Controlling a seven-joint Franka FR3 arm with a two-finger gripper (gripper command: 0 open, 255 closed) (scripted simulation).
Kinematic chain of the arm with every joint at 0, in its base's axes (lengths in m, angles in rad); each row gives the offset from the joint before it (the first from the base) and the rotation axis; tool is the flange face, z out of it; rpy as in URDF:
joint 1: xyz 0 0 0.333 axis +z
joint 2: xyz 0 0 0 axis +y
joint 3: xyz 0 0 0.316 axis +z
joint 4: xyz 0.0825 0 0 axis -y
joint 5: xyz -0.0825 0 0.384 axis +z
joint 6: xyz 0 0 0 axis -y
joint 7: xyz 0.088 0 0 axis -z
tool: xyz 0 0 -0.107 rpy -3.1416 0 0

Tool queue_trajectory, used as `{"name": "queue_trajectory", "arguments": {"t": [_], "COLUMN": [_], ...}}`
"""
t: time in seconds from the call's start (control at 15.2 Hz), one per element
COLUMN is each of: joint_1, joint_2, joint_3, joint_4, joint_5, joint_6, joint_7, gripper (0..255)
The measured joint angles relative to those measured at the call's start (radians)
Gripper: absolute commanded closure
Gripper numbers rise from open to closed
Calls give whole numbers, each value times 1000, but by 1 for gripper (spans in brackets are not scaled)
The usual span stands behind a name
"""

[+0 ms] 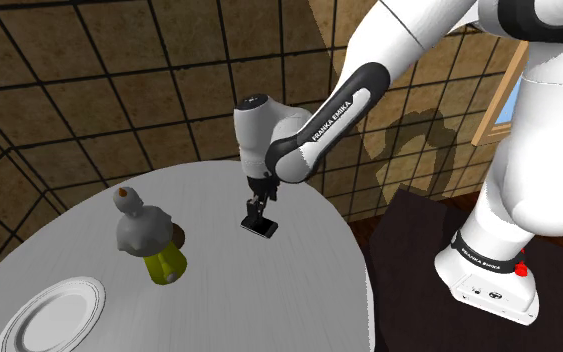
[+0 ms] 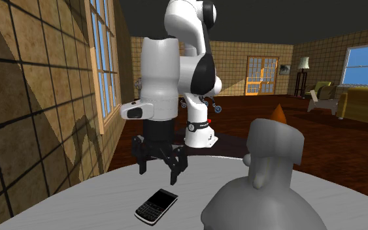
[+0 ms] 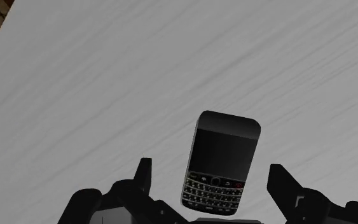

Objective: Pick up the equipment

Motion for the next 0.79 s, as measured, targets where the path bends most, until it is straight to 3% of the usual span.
{"name": "queue_trajectory", "arguments": {"t": [0.13,0.66,0.73,0.79], "joint_1": [19,39,39,40], "joint_2": [63,156,161,162], "joint_3": [-1,-21,-23,-23], "joint_4": [52,63,65,66], "joint_5": [-28,-75,-77,-78], "joint_6": [6,84,87,88], "joint_7": [22,59,59,59], "gripper": [0,0,255,255]}}
